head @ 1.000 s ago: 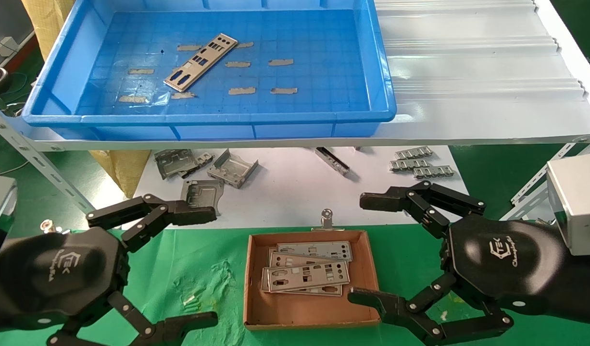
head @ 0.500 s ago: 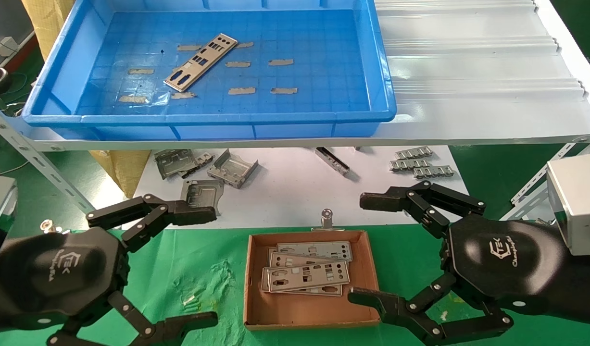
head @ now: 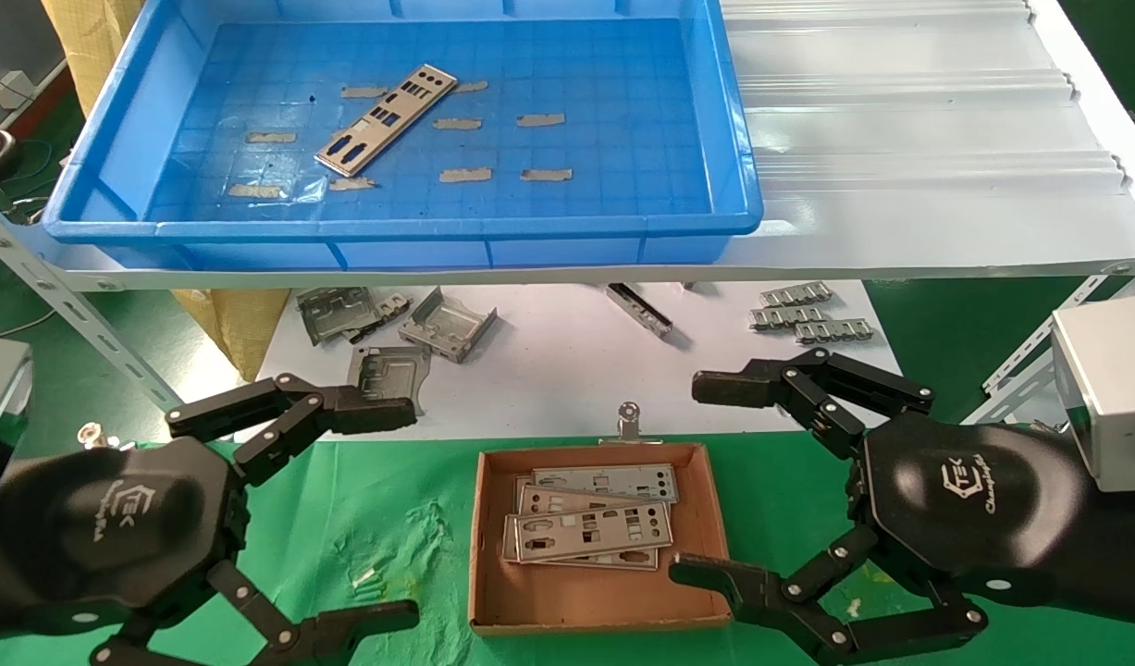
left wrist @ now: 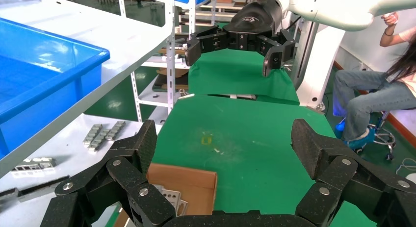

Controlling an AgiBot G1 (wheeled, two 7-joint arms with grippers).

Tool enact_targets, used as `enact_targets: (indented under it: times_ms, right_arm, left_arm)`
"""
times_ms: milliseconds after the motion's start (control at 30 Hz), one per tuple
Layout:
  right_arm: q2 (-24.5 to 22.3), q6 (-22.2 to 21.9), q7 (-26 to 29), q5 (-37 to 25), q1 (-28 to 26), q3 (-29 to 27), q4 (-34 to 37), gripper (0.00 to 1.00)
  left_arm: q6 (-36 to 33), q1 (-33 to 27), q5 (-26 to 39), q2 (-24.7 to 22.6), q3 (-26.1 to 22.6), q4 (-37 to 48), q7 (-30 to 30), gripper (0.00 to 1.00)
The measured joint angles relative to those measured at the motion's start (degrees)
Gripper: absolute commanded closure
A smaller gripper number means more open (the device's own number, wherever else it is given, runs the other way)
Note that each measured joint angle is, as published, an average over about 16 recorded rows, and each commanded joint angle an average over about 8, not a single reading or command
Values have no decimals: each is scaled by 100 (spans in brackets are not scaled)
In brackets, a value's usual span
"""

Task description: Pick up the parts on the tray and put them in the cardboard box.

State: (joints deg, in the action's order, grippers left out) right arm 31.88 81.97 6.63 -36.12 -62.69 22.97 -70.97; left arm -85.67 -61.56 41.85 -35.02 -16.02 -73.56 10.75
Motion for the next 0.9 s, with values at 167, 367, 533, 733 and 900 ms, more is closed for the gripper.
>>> enact_targets:
  times_ms: [167,367,533,733,900]
  right_arm:
    - [0,0,0,0,0,0,0,100]
    - [0,0,0,0,0,0,0,100]
    - [0,0,0,0,0,0,0,100]
    - [0,0,0,0,0,0,0,100]
    - [0,0,0,0,0,0,0,100]
  left_arm:
    - [0,0,0,0,0,0,0,0]
    - [0,0,0,0,0,0,0,0]
    - [0,0,0,0,0,0,0,0]
    - [0,0,0,0,0,0,0,0]
    - [0,0,0,0,0,0,0,0]
